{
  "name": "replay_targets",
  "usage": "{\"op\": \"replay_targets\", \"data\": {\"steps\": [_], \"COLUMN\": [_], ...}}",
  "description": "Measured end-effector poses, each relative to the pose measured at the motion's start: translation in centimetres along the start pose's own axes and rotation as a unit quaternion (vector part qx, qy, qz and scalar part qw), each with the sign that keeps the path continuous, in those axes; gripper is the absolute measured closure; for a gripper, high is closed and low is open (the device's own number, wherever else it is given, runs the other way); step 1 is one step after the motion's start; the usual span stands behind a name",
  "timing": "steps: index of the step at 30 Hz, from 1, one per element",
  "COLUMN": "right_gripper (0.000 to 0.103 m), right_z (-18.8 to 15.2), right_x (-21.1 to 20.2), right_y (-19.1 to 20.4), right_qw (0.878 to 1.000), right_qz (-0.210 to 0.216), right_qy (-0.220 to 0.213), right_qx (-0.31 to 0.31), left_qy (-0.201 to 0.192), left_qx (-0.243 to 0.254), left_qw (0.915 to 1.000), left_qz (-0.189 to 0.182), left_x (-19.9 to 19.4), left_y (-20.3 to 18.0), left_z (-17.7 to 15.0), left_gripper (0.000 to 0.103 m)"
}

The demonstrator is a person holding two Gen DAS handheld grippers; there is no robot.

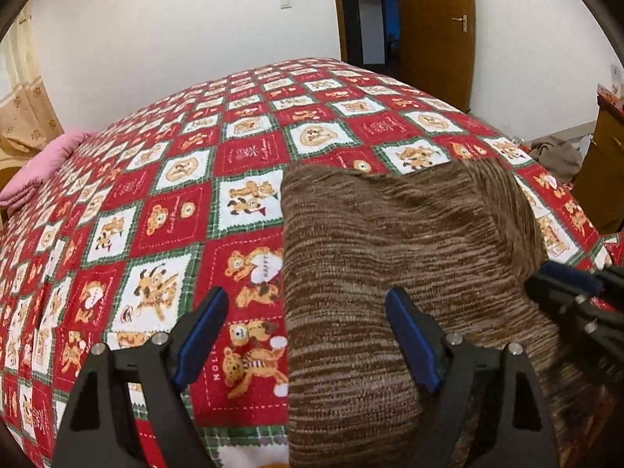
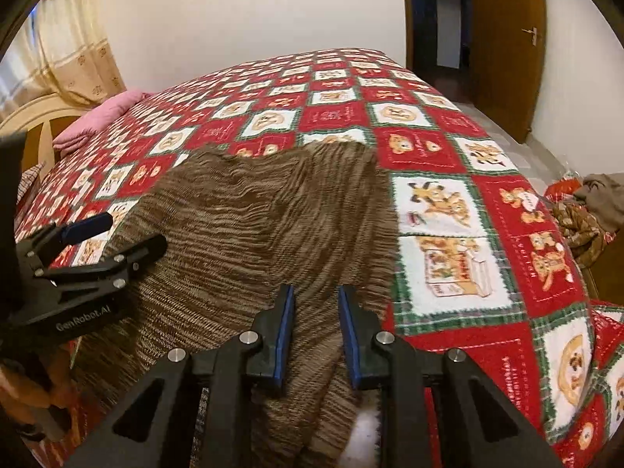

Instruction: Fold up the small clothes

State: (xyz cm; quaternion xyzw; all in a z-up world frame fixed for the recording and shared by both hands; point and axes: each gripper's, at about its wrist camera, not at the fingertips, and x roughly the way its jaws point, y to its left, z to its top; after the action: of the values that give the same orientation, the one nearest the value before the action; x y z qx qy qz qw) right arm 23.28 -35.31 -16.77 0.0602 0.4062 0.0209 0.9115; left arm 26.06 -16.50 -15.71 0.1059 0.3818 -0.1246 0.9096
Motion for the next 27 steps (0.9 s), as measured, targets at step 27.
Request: {"op": "replay_targets", "data": {"steps": [27], "right_gripper": [0.078], "right_z": [8.4], "right_x": [9.6], "right_y": [-2.2], "right_qw": [1.0], "right_qz": [0.007], "right_qy": [0.003], "right_qx": [0.023], "left_qy": [-0.031], "left_qx": [0.061], "left_qw": [0.9972], "left_qz": [0.028], "left_x": [0.0], "left_y": [-1.8], "left_z": [-1.9], "left_gripper": [0.016]}}
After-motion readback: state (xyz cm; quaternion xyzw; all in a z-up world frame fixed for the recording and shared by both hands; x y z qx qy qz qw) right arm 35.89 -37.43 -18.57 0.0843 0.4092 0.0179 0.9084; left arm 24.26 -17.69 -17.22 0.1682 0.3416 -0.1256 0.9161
